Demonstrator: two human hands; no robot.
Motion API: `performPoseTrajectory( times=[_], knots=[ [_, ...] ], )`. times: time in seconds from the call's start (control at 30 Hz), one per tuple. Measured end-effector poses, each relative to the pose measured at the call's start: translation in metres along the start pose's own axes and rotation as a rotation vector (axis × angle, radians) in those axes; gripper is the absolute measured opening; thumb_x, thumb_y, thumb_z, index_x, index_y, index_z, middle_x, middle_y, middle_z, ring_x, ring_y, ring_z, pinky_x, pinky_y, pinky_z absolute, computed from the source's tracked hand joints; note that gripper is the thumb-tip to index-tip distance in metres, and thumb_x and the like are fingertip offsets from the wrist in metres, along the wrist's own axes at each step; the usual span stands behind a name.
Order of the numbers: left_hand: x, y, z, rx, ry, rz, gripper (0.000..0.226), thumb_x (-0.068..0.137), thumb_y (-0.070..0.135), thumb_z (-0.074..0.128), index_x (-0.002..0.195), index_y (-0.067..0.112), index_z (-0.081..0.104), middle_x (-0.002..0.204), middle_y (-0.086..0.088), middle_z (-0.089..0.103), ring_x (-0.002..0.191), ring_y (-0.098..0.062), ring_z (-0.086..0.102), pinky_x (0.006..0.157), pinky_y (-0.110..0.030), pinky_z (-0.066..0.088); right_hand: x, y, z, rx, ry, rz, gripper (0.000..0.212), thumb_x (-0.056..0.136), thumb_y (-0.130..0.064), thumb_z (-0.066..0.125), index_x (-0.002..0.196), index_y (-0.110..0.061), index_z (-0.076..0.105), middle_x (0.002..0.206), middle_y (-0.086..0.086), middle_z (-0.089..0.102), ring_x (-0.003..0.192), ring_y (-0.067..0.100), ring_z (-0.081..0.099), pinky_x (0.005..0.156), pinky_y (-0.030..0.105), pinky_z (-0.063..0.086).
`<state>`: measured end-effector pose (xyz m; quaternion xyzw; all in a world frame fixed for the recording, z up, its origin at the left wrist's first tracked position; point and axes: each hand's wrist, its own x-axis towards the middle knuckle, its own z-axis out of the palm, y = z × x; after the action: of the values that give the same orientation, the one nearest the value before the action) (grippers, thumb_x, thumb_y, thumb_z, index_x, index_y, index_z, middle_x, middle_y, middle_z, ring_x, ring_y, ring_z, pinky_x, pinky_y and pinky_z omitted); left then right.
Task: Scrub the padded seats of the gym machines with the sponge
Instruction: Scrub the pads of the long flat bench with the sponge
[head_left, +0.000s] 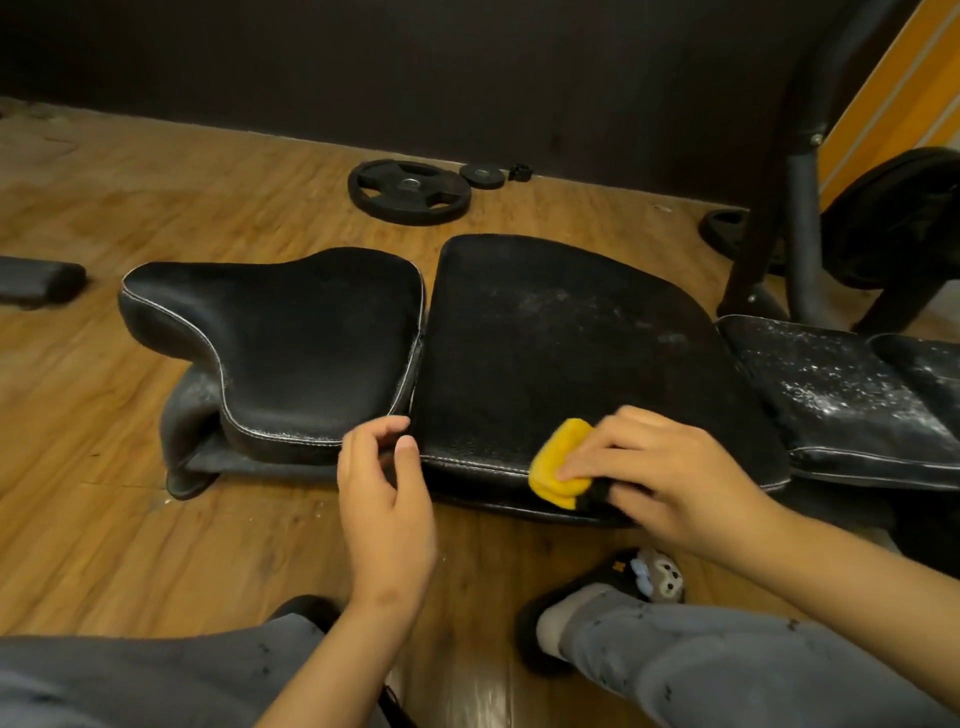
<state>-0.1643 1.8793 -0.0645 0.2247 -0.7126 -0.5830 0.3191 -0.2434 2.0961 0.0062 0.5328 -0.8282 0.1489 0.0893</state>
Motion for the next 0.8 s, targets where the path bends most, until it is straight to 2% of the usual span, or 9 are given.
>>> performPoseTrajectory(
  times=[0.07, 0.17, 0.27, 0.33, 0.43, 0.5, 0.6, 0.73, 0.8],
  knots=[
    [0.003, 0.001, 0.003, 0.091, -0.043, 0.051, 0.017, 0.098, 0.011, 0.048, 0.110, 0.021, 0.056, 0.109, 0.008, 0.053, 0.107, -0.008, 0.050, 0.085, -0.007, 0.037, -0.040, 0.017, -0.013, -0.011, 0.024, 0.093, 0.036, 0.079, -0.009, 0.063, 0.111, -0.024, 0.068, 0.106, -0.011, 0.062, 0.091, 0.009, 0.055, 0.077, 0.022, 0.047],
    [0.010, 0.010, 0.006, 0.220, -0.073, 0.166, 0.018, 0.096, 0.010, 0.051, 0.113, 0.015, 0.057, 0.111, 0.006, 0.050, 0.109, -0.011, 0.045, 0.089, -0.016, 0.034, -0.095, 0.048, -0.033, -0.099, -0.004, 0.269, 0.056, 0.069, 0.003, 0.080, 0.114, -0.026, 0.064, 0.106, -0.012, 0.063, 0.095, 0.008, 0.056, 0.082, 0.023, 0.046],
    [0.028, 0.028, 0.016, 0.326, -0.194, 0.311, 0.019, 0.094, 0.014, 0.054, 0.113, 0.015, 0.058, 0.112, 0.008, 0.050, 0.109, -0.009, 0.044, 0.091, -0.022, 0.033, -0.123, 0.066, -0.046, -0.150, 0.009, 0.395, 0.069, 0.059, 0.010, 0.084, 0.114, -0.026, 0.063, 0.102, -0.007, 0.065, 0.093, 0.011, 0.057, 0.080, 0.027, 0.047],
    [0.048, 0.038, 0.026, 0.441, -0.343, 0.381, 0.018, 0.095, 0.019, 0.055, 0.112, 0.017, 0.059, 0.111, 0.010, 0.050, 0.110, -0.009, 0.045, 0.092, -0.023, 0.034, -0.121, 0.065, -0.045, -0.167, 0.027, 0.397, 0.063, 0.059, 0.010, 0.084, 0.111, -0.023, 0.067, 0.101, -0.006, 0.066, 0.090, 0.015, 0.060, 0.075, 0.032, 0.053],
    [0.077, 0.043, 0.042, 0.649, -0.490, 0.458, 0.021, 0.095, 0.024, 0.055, 0.114, 0.017, 0.061, 0.117, 0.005, 0.054, 0.113, -0.015, 0.047, 0.097, -0.032, 0.039, -0.101, 0.049, -0.028, -0.096, 0.068, 0.296, 0.043, 0.070, 0.002, 0.077, 0.108, -0.017, 0.070, 0.103, -0.006, 0.066, 0.091, 0.014, 0.060, 0.082, 0.026, 0.049],
    [0.084, 0.040, 0.050, 0.746, -0.519, 0.454, 0.024, 0.095, 0.027, 0.054, 0.115, 0.017, 0.061, 0.120, 0.002, 0.055, 0.115, -0.018, 0.047, 0.098, -0.035, 0.037, -0.083, 0.040, -0.012, -0.006, 0.110, 0.247, 0.037, 0.074, -0.002, 0.070, 0.109, -0.016, 0.071, 0.104, -0.006, 0.066, 0.091, 0.014, 0.059, 0.083, 0.023, 0.047],
    [0.084, 0.031, 0.053, 0.750, -0.493, 0.428, 0.023, 0.094, 0.027, 0.055, 0.115, 0.018, 0.061, 0.120, 0.004, 0.056, 0.116, -0.018, 0.046, 0.096, -0.033, 0.034, -0.053, 0.051, 0.001, 0.047, 0.124, 0.229, 0.036, 0.076, -0.004, 0.067, 0.110, -0.017, 0.071, 0.105, -0.005, 0.066, 0.092, 0.015, 0.058, 0.084, 0.023, 0.047],
    [0.084, 0.029, 0.048, 0.656, -0.486, 0.405, 0.021, 0.093, 0.021, 0.057, 0.114, 0.018, 0.062, 0.117, 0.007, 0.057, 0.116, -0.016, 0.047, 0.101, -0.035, 0.037, -0.011, 0.098, 0.003, -0.030, 0.114, 0.325, 0.037, 0.077, -0.005, 0.073, 0.111, -0.018, 0.069, 0.105, 0.002, 0.067, 0.096, 0.026, 0.062, 0.081, 0.045, 0.054],
    [0.084, 0.029, 0.048, 0.661, -0.489, 0.410, 0.021, 0.093, 0.020, 0.057, 0.114, 0.017, 0.062, 0.117, 0.005, 0.058, 0.116, -0.016, 0.047, 0.101, -0.036, 0.038, 0.006, 0.110, 0.001, -0.059, 0.090, 0.380, 0.037, 0.078, -0.007, 0.074, 0.113, -0.019, 0.069, 0.105, 0.003, 0.067, 0.099, 0.027, 0.061, 0.081, 0.049, 0.053]
  ],
)
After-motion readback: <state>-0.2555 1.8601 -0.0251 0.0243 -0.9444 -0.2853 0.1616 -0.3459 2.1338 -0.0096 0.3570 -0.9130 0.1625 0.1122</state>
